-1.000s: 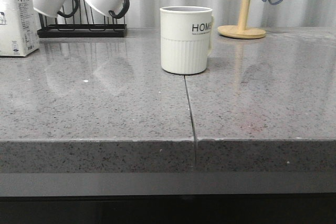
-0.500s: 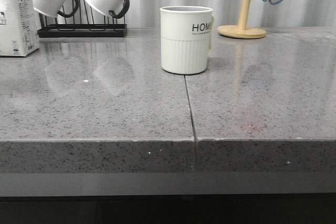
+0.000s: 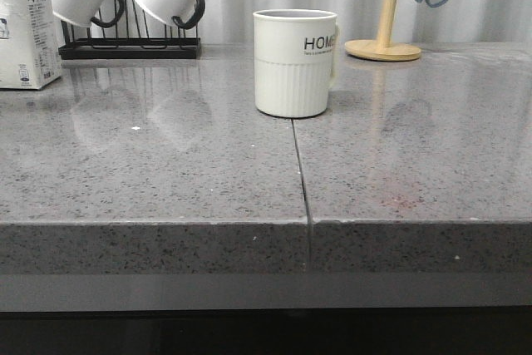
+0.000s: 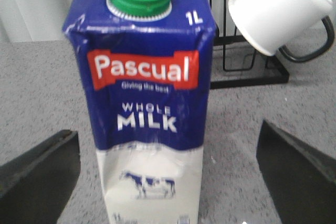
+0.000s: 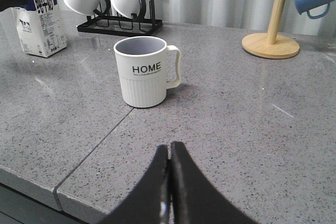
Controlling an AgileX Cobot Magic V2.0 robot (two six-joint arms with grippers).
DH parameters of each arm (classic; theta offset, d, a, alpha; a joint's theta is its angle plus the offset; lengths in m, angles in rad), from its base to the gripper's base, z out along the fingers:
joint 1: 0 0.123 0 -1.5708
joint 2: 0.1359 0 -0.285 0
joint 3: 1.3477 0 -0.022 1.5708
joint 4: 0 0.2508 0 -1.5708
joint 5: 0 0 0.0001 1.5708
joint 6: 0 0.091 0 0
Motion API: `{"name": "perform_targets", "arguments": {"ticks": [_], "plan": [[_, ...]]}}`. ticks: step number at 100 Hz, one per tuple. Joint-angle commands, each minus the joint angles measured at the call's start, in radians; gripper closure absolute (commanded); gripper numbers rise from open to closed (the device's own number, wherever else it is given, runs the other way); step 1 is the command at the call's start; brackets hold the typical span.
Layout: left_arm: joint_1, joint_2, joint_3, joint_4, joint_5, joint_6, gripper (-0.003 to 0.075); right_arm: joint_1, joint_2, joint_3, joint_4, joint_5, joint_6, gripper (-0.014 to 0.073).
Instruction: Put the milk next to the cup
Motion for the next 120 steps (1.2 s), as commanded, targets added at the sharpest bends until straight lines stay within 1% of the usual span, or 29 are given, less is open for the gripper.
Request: {"name": "perform_targets", "arguments": {"ticks": [1, 27, 34, 39, 46, 51, 58, 63, 68, 80, 94, 106, 120], "plan": [[0.006, 0.002, -0.072, -0.030, -0.095, -0.003, 0.0063, -0.001, 0.008, -0.025, -0.011, -0.073, 0.000, 0.0661], [0.008, 0.101, -0.156, -0.041, -0.128, -0.003, 0.0064, -0.001, 0.008, -0.025, -0.011, -0.073, 0.000, 0.0661], [0.008, 0.111, -0.156, -0.041, -0.143, -0.003, 0.0086, -0.001, 0.008, -0.025, -0.011, -0.073, 0.000, 0.0661], [0.008, 0.113, -0.156, -0.041, -0.148, -0.003, 0.0125, -0.001, 0.008, -0.025, -0.011, -0.073, 0.000, 0.0661], [0.008, 0.113, -0.156, -0.041, -0.142, -0.003, 0.0211, -0.001, 0.008, -0.025, -0.011, -0.073, 0.000, 0.0661], [0.008, 0.113, -0.156, -0.041, -0.141, -0.003, 0.0297, -0.001, 0.008, -0.025, -0.011, -0.073, 0.000, 0.0661], [0.008, 0.113, -0.156, -0.041, -0.141, -0.003, 0.0397, -0.001, 0.008, -0.025, -0.011, -0.073, 0.000, 0.0661], [0.008, 0.113, -0.156, -0.041, -0.141, -0.003, 0.0448, -0.001, 0.008, -0.025, -0.011, -0.073, 0.000, 0.0661], [0.008, 0.104, -0.156, -0.041, -0.135, -0.003, 0.0475, -0.001, 0.008, -0.025, -0.011, -0.073, 0.000, 0.0661], [-0.010, 0.058, -0.156, -0.041, -0.116, -0.003, 0.0478, -0.001, 0.008, -0.025, -0.011, -0.073, 0.000, 0.0661], [-0.053, -0.023, -0.147, -0.047, -0.061, -0.003, 0.0478, -0.001, 0.008, -0.025, -0.011, -0.073, 0.000, 0.0661], [-0.129, -0.071, -0.120, -0.049, -0.059, -0.003, 0.0478, -0.001, 0.008, -0.025, -0.011, -0.073, 0.000, 0.0661], [-0.258, -0.077, -0.109, -0.050, -0.068, -0.003, 0.0478, -0.001, 0.008, -0.025, -0.011, -0.073, 0.000, 0.0661]]}}
